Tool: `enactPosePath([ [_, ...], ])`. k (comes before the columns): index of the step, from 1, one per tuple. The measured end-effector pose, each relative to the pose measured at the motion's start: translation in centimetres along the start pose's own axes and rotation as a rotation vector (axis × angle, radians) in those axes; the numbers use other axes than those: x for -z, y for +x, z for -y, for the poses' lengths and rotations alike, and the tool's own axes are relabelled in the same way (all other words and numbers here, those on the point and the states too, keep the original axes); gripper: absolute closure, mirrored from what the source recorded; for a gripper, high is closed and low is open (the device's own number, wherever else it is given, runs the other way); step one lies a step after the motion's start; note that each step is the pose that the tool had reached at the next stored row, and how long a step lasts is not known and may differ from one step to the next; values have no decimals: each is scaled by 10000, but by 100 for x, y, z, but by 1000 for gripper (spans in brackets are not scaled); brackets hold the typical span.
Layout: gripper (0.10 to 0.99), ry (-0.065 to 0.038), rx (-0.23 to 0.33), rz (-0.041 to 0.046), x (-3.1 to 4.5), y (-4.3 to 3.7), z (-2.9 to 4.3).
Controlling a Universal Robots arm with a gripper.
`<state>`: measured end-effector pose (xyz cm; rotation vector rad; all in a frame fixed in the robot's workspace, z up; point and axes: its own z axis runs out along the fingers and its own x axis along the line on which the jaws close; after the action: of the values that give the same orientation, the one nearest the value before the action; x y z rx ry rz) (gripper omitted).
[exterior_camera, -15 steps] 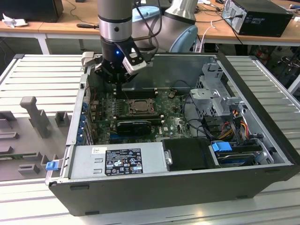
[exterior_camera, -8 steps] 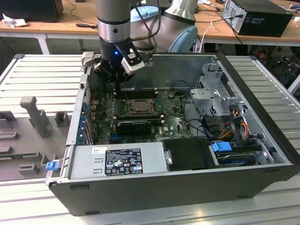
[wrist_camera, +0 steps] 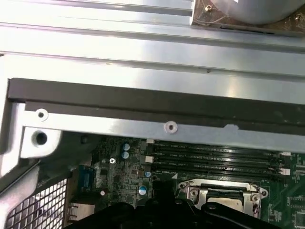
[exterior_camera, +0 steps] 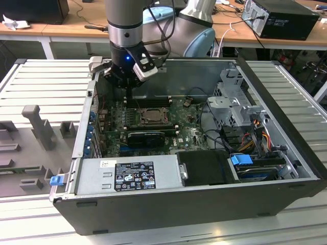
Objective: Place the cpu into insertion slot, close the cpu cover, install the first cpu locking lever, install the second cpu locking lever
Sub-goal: 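Install the first cpu locking lever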
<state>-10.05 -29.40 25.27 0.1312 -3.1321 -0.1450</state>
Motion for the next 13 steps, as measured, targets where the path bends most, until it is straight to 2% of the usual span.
enactPosePath([
  [4,980,1,2,0,-6,-170,11],
  [11,980,-2,3,2,-43,-556,47],
  [13,980,-105,5,8,-51,-585,51],
])
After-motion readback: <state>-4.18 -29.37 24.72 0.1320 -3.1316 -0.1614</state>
